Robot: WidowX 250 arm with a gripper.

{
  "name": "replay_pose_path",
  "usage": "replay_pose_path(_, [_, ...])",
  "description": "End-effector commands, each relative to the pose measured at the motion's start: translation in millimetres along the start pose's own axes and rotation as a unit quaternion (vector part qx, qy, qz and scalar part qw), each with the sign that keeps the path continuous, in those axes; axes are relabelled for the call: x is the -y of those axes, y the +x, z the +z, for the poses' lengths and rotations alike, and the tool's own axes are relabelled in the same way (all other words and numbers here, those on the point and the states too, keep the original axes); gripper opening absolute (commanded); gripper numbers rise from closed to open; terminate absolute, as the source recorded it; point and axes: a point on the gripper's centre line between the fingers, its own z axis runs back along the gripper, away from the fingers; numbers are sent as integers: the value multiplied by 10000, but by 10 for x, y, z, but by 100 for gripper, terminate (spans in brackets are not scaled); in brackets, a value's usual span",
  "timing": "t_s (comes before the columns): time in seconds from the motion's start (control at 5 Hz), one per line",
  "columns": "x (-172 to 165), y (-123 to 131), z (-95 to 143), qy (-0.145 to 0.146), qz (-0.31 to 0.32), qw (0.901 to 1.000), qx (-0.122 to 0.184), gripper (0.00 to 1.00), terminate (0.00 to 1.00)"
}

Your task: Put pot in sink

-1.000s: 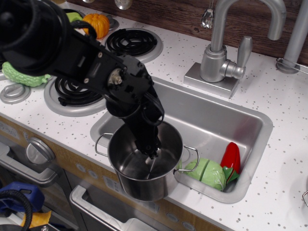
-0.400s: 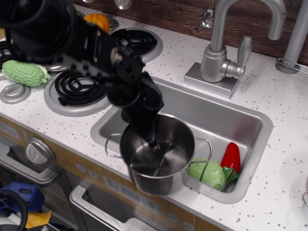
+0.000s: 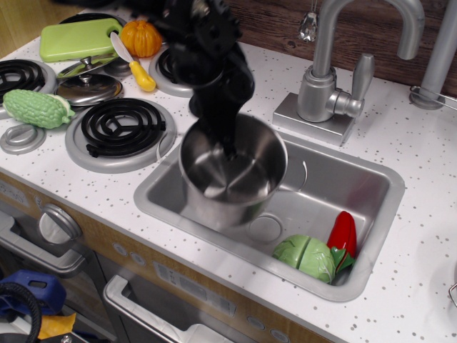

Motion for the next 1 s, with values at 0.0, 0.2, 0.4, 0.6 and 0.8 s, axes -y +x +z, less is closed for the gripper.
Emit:
replay_pose_path(0.0, [-353, 157, -246, 423, -203, 9977, 497, 0, 0])
replay_pose_path(0.2, [-267, 220, -513, 381, 40, 9959, 818, 0, 0])
replay_pose_path(0.4, [-122, 190, -684, 302, 337, 9939, 1007, 100, 0])
replay_pose_path(0.6, [-127, 163, -702, 478, 560, 9915, 1073, 100, 0])
replay_pose_path(0.8, [-127, 163, -702, 478, 560, 9915, 1073, 100, 100])
